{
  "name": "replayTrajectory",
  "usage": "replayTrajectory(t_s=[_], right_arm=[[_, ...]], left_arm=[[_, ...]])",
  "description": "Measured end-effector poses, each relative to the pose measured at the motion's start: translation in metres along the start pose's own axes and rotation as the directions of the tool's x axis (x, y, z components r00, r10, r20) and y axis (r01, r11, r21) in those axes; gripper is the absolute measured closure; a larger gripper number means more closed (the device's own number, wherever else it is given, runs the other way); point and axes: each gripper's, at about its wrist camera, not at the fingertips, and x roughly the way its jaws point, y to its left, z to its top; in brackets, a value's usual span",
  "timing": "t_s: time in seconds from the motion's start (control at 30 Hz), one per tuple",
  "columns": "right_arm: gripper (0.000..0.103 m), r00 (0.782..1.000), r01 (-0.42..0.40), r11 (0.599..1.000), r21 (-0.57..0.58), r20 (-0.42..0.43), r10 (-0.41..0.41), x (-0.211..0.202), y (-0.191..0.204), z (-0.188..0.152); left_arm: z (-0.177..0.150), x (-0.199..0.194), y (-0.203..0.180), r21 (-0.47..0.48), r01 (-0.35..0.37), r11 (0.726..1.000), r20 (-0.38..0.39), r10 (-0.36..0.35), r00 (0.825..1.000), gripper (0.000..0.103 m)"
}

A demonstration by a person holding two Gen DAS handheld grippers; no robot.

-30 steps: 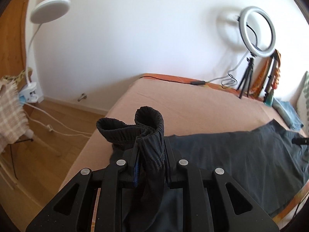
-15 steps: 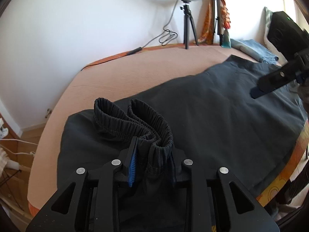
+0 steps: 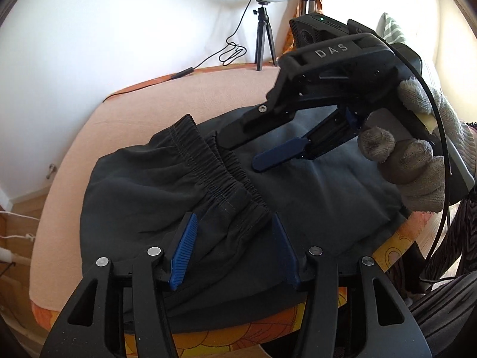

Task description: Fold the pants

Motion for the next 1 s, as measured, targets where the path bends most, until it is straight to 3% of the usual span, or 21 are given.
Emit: replayTrajectory(t_s=[0.3,0.4,0.5,0.6,0.7,0.77,1.0], right_arm=[[0.044,1.0,-0.017,0.998,0.065,0.017,0.016,0.014,-0.004,0.012],[0.046,1.0,-0.014,0.998,0.058,0.013,0.014,0.015,-0.004,0.012],[0.046,1.0,-0.007,0.999,0.053,0.014,0.006,0.016,-0.003,0.013],[0.046,1.0,0.0,0.999,0.046,0.014,-0.001,0.018,-0.001,0.015],[0.045,1.0,0.003,0.999,0.048,0.017,-0.003,0.021,0.001,0.016],[0.044,1.0,0.002,0.999,0.048,0.018,-0.003,0.02,0.001,0.015],[0.039,1.0,-0.02,0.999,0.05,0.018,0.019,0.018,0.0,0.014]], left_arm=[[0.012,-0.01,0.027,-0.105,0.118,0.987,0.055,-0.113,0.992,0.052],[0.013,0.0,0.023,0.009,0.025,1.0,-0.016,-0.024,1.0,0.053],[0.012,0.004,0.015,0.079,0.035,0.996,-0.05,-0.031,0.998,0.055],[0.01,0.007,0.003,0.144,-0.002,0.99,-0.055,0.01,0.998,0.055],[0.014,0.017,0.004,0.136,0.01,0.991,-0.059,-0.002,0.998,0.077],[0.015,0.022,0.006,0.127,0.058,0.99,-0.063,-0.05,0.997,0.094],[0.016,0.001,0.012,0.04,0.164,0.986,-0.009,-0.163,0.987,0.099]])
